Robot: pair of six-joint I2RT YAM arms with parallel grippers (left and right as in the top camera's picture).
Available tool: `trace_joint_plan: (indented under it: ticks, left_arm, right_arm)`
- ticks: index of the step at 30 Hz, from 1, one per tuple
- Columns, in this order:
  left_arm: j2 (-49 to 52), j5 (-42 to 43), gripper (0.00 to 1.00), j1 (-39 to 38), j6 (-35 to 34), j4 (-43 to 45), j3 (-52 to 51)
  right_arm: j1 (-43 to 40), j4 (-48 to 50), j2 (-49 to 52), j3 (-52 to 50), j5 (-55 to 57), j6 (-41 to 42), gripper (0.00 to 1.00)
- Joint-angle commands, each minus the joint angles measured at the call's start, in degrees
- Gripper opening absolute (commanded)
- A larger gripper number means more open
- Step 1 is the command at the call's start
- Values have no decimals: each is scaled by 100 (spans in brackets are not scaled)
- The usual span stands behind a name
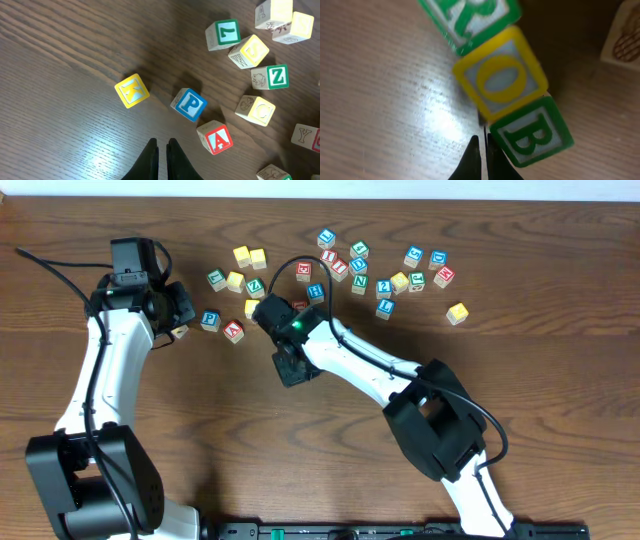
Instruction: Spell out ROBOT
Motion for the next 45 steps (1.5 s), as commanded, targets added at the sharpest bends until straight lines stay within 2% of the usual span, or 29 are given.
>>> trace_joint_plan:
  ticks: [1, 4, 8, 12, 15, 19, 23, 27, 35, 45]
  left_arm:
    - [31, 57, 8, -199, 74, -13, -87]
    - [33, 57, 8, -326, 72, 11, -87]
    - [203, 61, 8, -531, 74, 55, -87]
    - [531, 133, 8, -780, 103, 282, -87]
    - [844, 625, 8, -942, 306, 575, -87]
    - [1154, 710, 8, -1084, 446, 739, -87]
    - [1449, 844, 8, -1191, 688, 876, -87]
    - [1650, 1397, 8, -1298, 1156, 1073, -87]
    - [1923, 1408, 8, -1504, 1217, 1235, -87]
    - [1961, 1554, 8, -1768, 1193, 1193, -87]
  right_arm:
    - [-17, 85, 90, -24, 192, 103, 1]
    - [-17, 122, 87, -17, 186, -22, 1]
    - [-31, 22, -570, 129, 179, -146, 1]
    - [-245, -129, -1189, 129, 487, 236, 1]
    - [-525, -437, -1139, 96, 448, 629, 1]
    - [-708, -516, -1038, -83, 151, 732, 1]
    - [-723, -264, -946, -527, -9, 955, 1]
    - [-723, 20, -946, -850, -256, 970, 1]
    - [-721, 732, -946, -1432, -487, 1204, 1]
    - [-726, 1250, -946, -1523, -656, 1222, 2]
